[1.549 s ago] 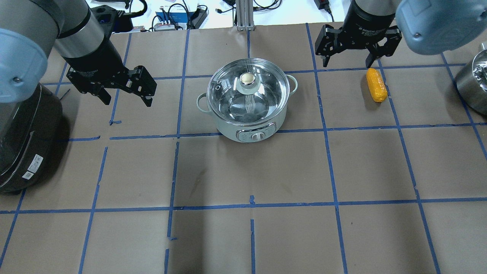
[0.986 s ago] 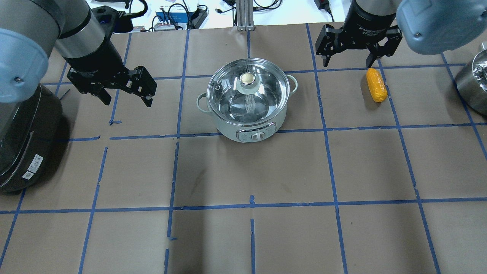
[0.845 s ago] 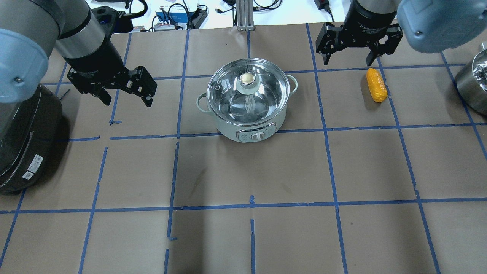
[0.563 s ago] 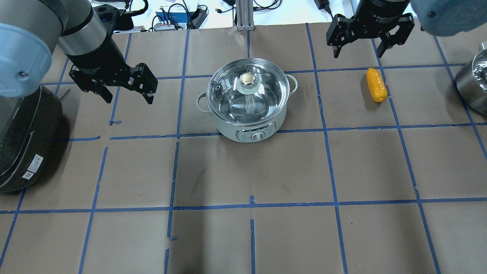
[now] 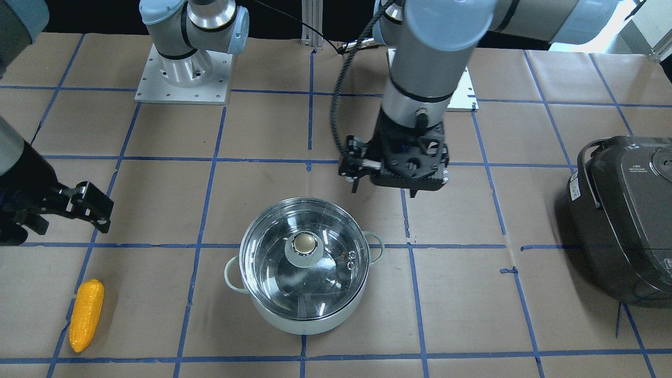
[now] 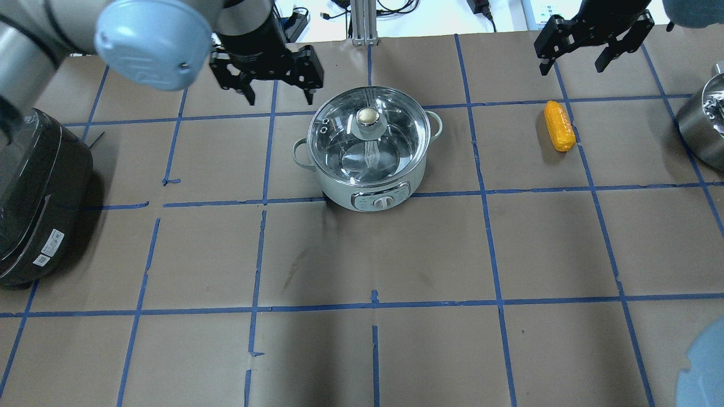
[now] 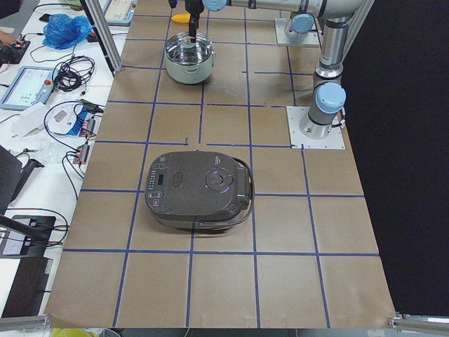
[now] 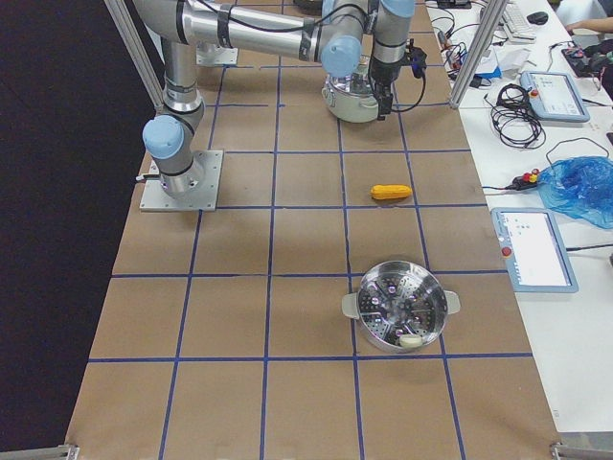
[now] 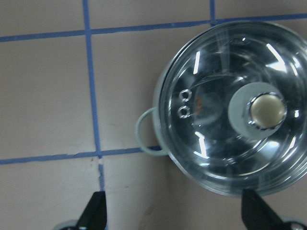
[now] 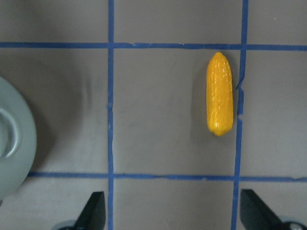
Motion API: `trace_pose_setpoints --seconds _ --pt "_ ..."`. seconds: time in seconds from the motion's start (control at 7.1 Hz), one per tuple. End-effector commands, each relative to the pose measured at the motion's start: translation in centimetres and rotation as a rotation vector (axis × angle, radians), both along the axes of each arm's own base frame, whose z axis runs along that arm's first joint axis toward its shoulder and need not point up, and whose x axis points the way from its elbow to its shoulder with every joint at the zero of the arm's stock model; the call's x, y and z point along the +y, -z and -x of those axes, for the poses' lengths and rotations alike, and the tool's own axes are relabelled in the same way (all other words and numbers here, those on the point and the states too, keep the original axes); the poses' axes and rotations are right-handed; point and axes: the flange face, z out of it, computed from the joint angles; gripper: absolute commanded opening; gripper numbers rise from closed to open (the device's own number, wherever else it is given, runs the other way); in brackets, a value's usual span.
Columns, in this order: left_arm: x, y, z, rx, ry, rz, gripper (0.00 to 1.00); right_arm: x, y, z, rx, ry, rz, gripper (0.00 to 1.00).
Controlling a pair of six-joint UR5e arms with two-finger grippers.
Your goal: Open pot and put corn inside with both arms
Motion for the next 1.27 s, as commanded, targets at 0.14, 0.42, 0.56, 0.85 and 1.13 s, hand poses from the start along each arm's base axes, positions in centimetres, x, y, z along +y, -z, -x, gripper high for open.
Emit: trace_pose_setpoints --seconds 0.14,0.42,0.56,0.85,1.13 --pt "-2.1 6.5 11.2 0.022 -0.026 0.002 1.00 -7.2 15.8 4.4 0.013 -0.033 0.005 0.96" --pt "-2.5 9.0 11.3 0.004 -0.005 -0.023 1.00 -7.0 21.7 7.8 0.014 -0.069 0.017 0.94" --pt "-2.4 8.4 11.2 0.001 0.006 -0.009 1.00 -6.7 23.9 7.9 0.008 -0.068 -0.001 0.89" --pt "-2.6 9.0 10.8 -0.007 0.021 -0.015 1.00 -6.7 24.7 8.0 0.006 -0.066 -0.012 0.39" --pt "-3.4 9.1 9.5 -0.012 0.009 -0.017 1.00 -6.5 24.0 7.9 0.007 -0.063 -0.013 0.05"
